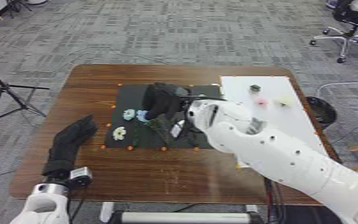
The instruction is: Arrange flowers
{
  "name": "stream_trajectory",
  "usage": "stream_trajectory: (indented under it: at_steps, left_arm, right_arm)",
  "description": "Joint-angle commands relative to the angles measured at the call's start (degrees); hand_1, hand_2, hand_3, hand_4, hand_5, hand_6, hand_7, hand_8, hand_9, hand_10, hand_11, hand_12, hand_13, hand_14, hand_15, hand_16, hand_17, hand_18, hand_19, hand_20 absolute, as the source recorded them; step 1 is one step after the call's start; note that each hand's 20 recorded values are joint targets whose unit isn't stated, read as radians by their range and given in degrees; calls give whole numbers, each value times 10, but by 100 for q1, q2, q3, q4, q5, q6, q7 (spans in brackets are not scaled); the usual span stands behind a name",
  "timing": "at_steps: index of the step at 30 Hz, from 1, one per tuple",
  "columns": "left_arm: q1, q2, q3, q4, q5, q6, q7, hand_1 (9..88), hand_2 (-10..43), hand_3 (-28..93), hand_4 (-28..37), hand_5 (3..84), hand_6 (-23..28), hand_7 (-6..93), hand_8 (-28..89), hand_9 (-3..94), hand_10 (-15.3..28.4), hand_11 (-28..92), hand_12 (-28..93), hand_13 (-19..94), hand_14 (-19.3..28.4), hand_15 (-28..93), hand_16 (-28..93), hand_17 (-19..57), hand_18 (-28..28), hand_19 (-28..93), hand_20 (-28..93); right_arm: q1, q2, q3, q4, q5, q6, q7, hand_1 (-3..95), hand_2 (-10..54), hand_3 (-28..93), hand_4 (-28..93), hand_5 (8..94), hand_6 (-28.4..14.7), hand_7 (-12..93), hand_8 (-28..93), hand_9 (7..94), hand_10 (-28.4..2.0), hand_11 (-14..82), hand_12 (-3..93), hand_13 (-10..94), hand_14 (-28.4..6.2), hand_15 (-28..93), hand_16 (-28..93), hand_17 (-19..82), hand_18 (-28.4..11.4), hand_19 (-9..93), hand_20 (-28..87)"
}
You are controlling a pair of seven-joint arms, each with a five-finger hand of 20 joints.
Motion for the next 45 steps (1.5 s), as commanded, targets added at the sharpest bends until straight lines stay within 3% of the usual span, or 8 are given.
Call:
stream_trajectory:
  at_steps: [1,11,18,22,32,40,45]
  left_arm:
    - [-36,-25,91,105,49,-26,-90,148,78,721,-283,427,14,122,-72,433,126,133,130,352,162,130,58,-26,134,70,156]
    - [-120,-31,135,146,38,-79,-76,149,77,717,-283,433,19,122,-72,435,129,145,121,348,164,129,58,-30,135,73,152]
    - [-118,-19,129,142,21,-62,-100,154,79,710,-283,439,33,107,-67,433,135,153,122,345,170,140,59,-30,137,82,152]
    - [-118,-50,113,158,23,-139,-89,154,78,710,-283,440,31,104,-64,433,133,157,121,343,171,145,55,-31,138,86,152]
    - [-141,-41,118,163,19,-157,-91,155,77,705,-283,444,41,90,-56,431,139,162,119,340,177,162,48,-28,141,97,151]
    - [-159,-46,114,172,27,-199,-62,156,77,703,-283,440,44,81,-53,426,142,164,121,339,181,167,46,-22,144,110,156]
    - [-174,-22,123,168,28,-154,-56,157,79,696,-283,437,56,66,-49,419,144,163,122,335,186,174,45,-22,145,117,157]
  right_arm:
    - [-181,-191,-169,381,-740,241,-100,569,-95,578,-178,792,50,242,73,903,-65,59,369,860,-7,593,383,465,-190,881,562]
    - [-83,-417,-328,834,-1433,1068,2,580,-95,576,-182,795,47,231,81,898,-78,56,362,854,-17,606,380,461,-195,882,564]
    - [-151,-511,-265,918,-1332,1075,109,593,-95,560,-178,791,45,226,78,888,-82,48,346,850,-20,614,377,459,-196,885,565]
    - [-189,-618,-263,1009,-1431,1164,152,592,-95,554,-172,791,47,224,70,885,-80,40,329,849,-21,619,375,460,-196,885,565]
    - [-190,-607,-313,1064,-1610,1235,255,603,-95,541,-160,775,47,198,41,833,-75,22,258,845,-23,626,360,460,-198,889,558]
    - [-198,-592,-223,1031,-1706,905,341,592,-95,544,-152,724,32,174,45,761,-77,53,207,843,-17,616,348,456,-193,888,552]
    - [-195,-574,-174,996,-1723,740,383,599,-94,539,-148,665,22,174,33,683,-80,97,138,834,-14,615,339,451,-190,884,550]
